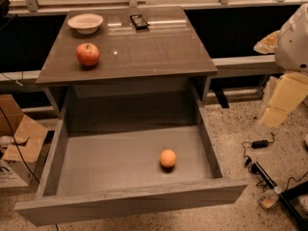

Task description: Pick orange from top drawer and place on counter

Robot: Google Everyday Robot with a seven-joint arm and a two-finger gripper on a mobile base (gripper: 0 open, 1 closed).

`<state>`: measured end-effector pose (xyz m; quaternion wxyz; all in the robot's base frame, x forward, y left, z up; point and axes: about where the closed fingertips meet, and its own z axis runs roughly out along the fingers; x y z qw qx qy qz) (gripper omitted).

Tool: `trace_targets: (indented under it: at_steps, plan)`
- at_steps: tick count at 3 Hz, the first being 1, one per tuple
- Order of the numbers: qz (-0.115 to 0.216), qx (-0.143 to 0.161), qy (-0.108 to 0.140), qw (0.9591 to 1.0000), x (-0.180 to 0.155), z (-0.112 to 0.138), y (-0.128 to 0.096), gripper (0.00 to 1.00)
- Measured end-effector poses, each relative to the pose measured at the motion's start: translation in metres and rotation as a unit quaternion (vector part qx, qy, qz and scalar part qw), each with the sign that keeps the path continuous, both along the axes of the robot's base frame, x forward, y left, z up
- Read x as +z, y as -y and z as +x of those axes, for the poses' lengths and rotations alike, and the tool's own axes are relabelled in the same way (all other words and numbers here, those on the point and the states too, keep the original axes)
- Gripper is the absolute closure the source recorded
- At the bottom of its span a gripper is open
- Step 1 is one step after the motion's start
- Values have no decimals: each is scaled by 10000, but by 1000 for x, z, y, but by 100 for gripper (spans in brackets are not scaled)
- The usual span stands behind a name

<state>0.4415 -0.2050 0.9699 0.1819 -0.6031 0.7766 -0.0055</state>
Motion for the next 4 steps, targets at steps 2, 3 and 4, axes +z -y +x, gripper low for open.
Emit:
trace_targets:
  at_steps: [2, 3, 4]
  plan:
    - [1122, 61, 25, 9937, -39, 15, -54, 0]
    - [1123, 60, 24, 9936, -39, 15, -54, 0]
    - [1351, -114, -123, 9907, -69, 27, -75, 0]
